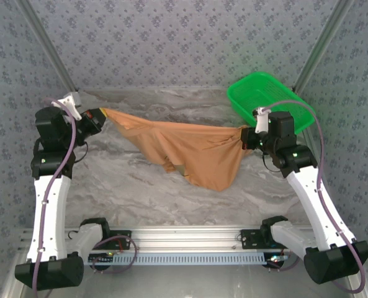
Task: Fold the inside-out t-shirt
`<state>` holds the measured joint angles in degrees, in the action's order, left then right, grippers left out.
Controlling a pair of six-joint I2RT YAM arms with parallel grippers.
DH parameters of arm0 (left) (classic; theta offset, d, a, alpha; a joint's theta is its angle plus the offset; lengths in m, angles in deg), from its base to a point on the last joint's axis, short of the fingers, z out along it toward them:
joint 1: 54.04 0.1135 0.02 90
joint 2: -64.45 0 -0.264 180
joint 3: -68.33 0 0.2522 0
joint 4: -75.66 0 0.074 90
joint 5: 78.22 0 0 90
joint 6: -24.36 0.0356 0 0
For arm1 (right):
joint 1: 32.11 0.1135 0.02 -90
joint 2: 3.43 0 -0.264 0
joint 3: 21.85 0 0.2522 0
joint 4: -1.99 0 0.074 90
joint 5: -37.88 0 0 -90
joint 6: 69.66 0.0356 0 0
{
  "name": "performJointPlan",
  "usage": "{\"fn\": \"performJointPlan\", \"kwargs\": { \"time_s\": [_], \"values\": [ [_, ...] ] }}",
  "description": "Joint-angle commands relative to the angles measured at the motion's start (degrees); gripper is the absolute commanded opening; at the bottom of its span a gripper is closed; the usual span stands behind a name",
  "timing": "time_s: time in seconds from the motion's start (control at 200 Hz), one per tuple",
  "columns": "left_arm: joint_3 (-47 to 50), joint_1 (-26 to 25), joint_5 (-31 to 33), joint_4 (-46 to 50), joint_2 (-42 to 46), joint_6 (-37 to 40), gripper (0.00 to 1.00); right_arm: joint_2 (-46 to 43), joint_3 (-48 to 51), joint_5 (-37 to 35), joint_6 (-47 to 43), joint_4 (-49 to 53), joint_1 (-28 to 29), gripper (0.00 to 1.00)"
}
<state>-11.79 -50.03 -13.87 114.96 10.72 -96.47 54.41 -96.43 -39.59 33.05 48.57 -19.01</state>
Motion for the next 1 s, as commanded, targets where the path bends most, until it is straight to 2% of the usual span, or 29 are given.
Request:
{"fn": "performJointPlan", "kwargs": {
  "time_s": [0.0,0.17,0.275,0.47,0.68,0.844,0.994],
  "values": [
    [2.33,0.35,2.46,1.73,0.11,1.73,0.0,4.09,3.88,4.13,4.44,-0.23,-0.68,0.05],
    [12.02,0.33,3.7,1.03,1.14,1.61,0.0,15.59,7.73,3.86,7.37,-3.22,-0.93,0.06],
    [15.21,0.38,2.68,0.83,0.08,1.02,0.0,20.79,6.96,3.33,6.7,-3.12,-1.31,0.13],
    [15.94,0.37,1.45,0.91,-0.22,0.95,0.0,17.8,8.1,-1.31,4.38,0.02,-1.79,0.28],
    [16.04,0.34,0.1,0.39,-0.87,0.77,0.0,16.06,11.05,1.03,3.84,-4.37,-0.59,0.4],
    [15.95,0.36,-0.36,0.25,-0.77,0.85,0.0,21.68,7.9,1.72,3.37,-6.87,1.27,0.43],
    [15.93,0.38,-0.52,0.17,-0.52,0.89,0.0,26.43,5.01,-1.54,5.27,-5.87,4.22,0.38]
  ]
}}
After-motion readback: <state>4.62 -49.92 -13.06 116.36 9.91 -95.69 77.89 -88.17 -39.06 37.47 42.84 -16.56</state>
